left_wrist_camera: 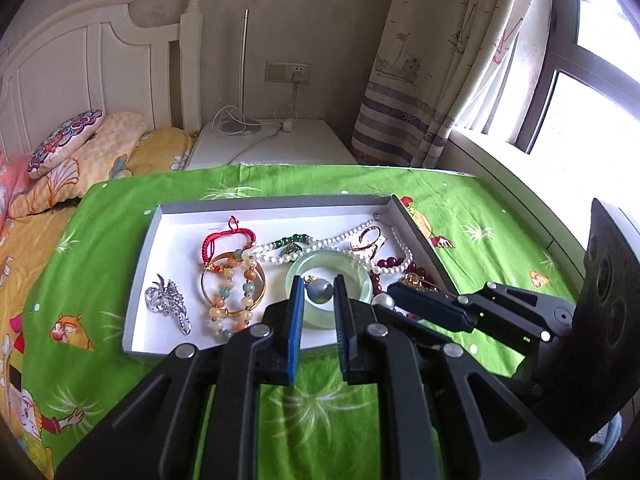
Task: Organize jewelry
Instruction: 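Carry both pearl earrings into the box and open both tools over the jade bangle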
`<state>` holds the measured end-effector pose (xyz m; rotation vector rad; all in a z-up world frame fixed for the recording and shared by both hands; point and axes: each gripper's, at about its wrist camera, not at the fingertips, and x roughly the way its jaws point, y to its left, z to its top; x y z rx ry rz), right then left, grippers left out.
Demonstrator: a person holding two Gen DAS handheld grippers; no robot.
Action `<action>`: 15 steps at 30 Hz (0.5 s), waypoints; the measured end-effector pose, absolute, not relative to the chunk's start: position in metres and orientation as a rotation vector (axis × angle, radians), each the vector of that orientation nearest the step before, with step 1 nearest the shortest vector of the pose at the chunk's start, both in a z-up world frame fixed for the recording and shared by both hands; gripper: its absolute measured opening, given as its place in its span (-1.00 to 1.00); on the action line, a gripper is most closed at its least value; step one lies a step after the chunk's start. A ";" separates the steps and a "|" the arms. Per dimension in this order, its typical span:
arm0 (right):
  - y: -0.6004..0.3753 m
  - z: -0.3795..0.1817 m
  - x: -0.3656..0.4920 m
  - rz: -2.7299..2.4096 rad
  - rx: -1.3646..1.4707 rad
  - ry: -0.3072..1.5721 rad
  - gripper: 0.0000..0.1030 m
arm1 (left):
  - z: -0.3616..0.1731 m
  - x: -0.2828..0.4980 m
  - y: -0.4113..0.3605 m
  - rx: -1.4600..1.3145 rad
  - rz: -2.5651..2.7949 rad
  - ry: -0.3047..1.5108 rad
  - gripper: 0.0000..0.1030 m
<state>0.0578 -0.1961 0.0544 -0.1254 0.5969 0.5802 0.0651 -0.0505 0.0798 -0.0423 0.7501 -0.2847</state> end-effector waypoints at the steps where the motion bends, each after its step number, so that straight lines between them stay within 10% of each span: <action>1: -0.195 0.052 0.062 0.577 -0.125 0.603 -0.64 | 0.078 0.072 -0.051 -0.054 -0.289 0.760 -0.73; 15: -0.183 0.043 0.095 0.544 -0.162 0.650 -0.64 | 0.055 0.120 -0.056 -0.126 -0.276 0.826 -0.72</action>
